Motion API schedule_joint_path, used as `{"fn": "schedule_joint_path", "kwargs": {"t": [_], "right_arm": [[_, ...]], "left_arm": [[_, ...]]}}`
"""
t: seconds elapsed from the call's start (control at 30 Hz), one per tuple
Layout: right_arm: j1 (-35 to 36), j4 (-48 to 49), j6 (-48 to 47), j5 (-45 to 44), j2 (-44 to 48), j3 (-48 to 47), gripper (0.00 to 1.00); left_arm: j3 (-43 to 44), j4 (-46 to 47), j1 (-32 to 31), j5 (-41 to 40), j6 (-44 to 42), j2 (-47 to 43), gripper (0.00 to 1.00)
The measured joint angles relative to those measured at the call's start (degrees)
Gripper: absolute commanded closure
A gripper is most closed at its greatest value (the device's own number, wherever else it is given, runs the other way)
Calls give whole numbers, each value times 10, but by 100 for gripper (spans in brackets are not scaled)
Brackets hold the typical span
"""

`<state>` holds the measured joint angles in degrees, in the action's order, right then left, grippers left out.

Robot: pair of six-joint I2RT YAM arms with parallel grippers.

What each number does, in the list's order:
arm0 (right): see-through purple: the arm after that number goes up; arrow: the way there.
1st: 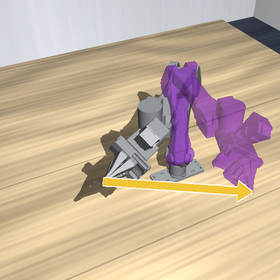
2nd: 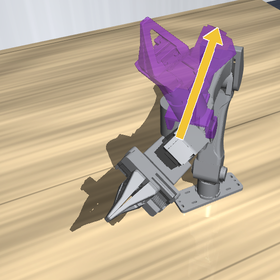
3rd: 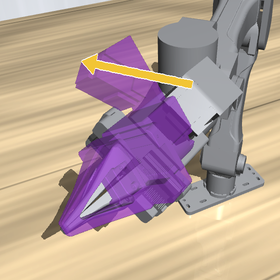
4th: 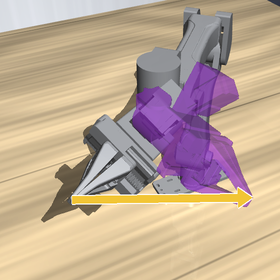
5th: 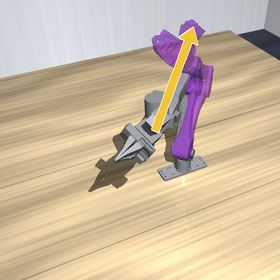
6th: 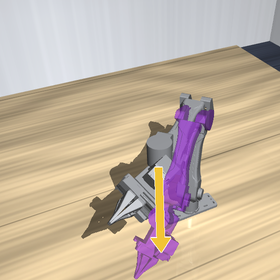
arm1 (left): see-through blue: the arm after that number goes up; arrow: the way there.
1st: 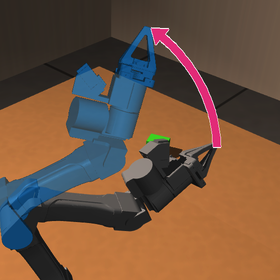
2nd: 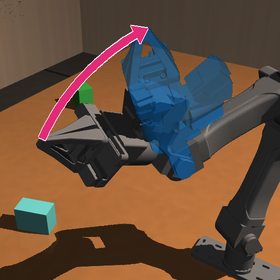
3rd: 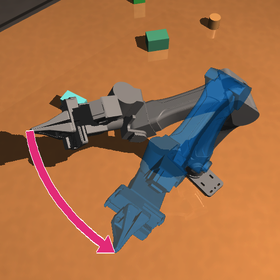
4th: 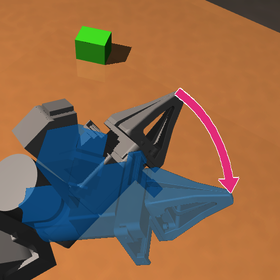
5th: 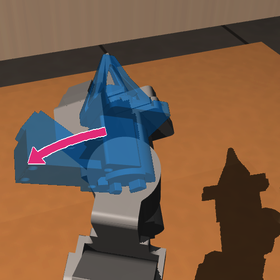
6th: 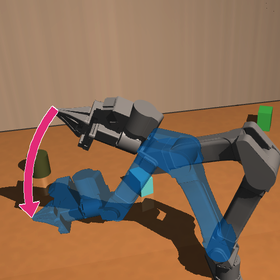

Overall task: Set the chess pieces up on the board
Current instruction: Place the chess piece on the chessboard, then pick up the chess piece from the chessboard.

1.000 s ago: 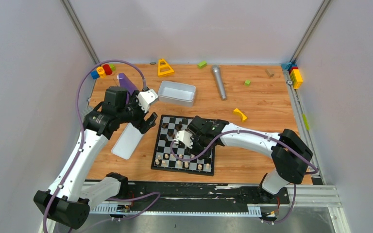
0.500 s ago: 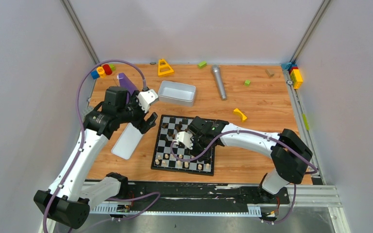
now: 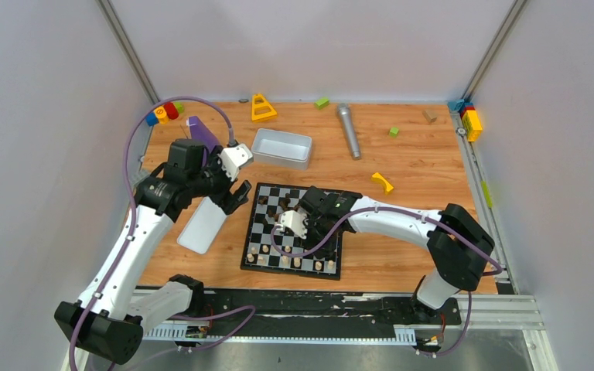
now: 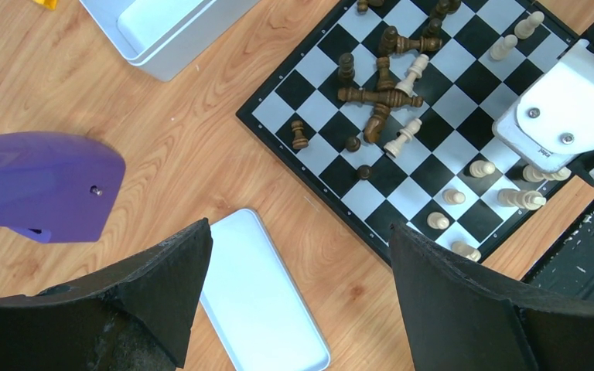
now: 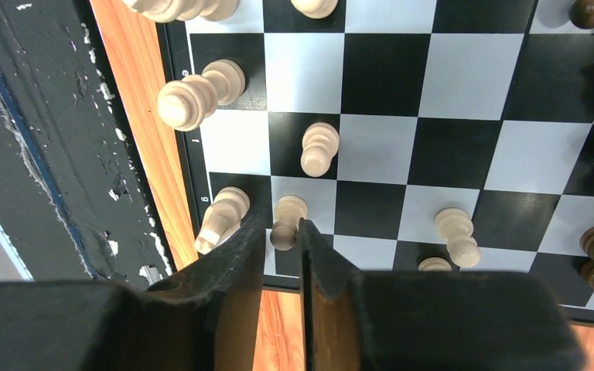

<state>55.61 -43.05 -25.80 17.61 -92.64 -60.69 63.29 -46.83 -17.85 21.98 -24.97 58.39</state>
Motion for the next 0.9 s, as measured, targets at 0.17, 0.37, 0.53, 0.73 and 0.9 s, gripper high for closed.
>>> {"fn": "schedule_joint_path", "kwargs": {"t": [0.17,0.37,0.53,0.73,0.9], "right_arm": [[0,0,-1,-3,0,0,55],[-3,-1,-1,-10,0,-8,51],[-6,0,-1,-10,0,-36,50],[-7,5,-1,-7,-22,-58,50],[-7,6,-2,-5,-48,-62,52]], "left_arm": [[-2,0,0,0,0,0,8],[-2,0,0,0,0,0,8],[-2,0,0,0,0,-1,8],[-2,0,0,-3,-2,-6,8],[-2,0,0,-6,-4,-8,8]]}}
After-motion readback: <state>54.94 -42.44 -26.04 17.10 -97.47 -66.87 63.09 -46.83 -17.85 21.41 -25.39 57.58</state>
